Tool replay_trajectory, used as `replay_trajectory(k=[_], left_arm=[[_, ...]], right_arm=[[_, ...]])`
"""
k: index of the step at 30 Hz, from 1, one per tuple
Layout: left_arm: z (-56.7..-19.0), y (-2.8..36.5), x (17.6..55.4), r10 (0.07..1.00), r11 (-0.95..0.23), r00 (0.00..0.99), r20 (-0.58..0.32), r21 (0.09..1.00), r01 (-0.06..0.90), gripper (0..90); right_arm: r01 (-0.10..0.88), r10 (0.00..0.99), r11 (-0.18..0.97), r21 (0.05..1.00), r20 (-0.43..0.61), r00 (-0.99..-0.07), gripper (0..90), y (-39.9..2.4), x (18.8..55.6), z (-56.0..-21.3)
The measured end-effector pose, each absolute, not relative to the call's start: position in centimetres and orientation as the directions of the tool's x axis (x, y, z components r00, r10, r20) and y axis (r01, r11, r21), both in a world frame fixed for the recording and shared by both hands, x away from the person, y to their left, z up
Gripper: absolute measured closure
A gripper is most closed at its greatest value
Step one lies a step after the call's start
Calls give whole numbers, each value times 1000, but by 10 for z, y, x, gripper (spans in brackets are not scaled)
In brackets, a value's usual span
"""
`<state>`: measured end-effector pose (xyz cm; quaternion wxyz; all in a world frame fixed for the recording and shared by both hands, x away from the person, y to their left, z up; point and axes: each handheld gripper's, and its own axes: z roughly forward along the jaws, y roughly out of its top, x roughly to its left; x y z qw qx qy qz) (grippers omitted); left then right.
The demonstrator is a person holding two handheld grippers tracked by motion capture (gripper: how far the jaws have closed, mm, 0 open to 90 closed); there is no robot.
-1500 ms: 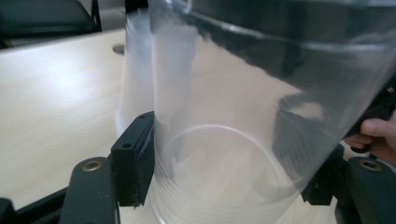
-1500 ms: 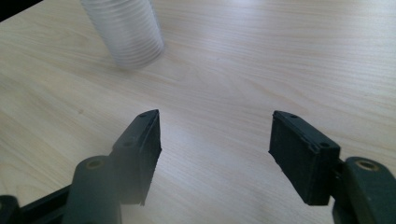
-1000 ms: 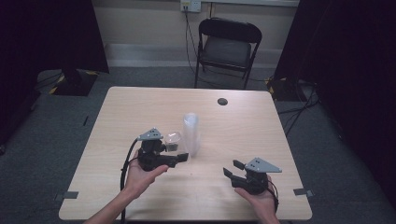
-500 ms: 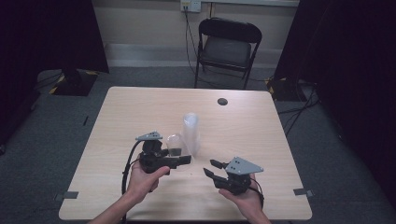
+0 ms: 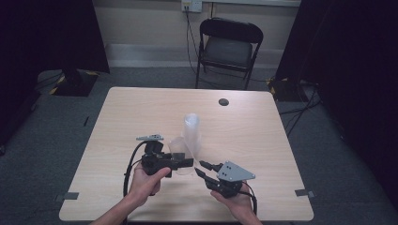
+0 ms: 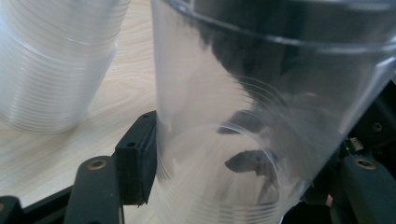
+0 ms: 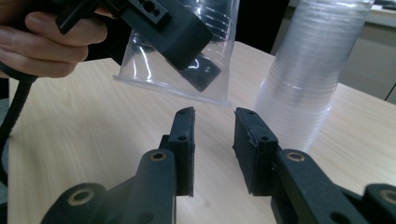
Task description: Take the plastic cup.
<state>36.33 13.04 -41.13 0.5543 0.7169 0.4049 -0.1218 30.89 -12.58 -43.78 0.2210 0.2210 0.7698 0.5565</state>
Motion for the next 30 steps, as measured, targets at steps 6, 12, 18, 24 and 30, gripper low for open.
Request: replay_trajectory(k=[6,12,18,24,30], left_arm=[[-417,130,366,398,-29,601,-693,645,763,357],[-417,131,365,388,-5,587,-710,636,772,357],[-415,125,362,368,-3,587,-721,631,776,357],[-413,121,360,349,9,579,-737,620,784,357],[-414,115,357,326,-4,571,-753,603,797,357]], right_arm=[[56,583,264,963,-113,-804,711,-125,307,-436],[34,589,257,966,-128,-798,717,-123,307,-436],[16,599,247,969,-140,-788,716,-122,307,-435],[-2,607,238,971,-150,-780,730,-121,308,-435],[-16,615,232,973,-160,-772,736,-120,308,-435]])
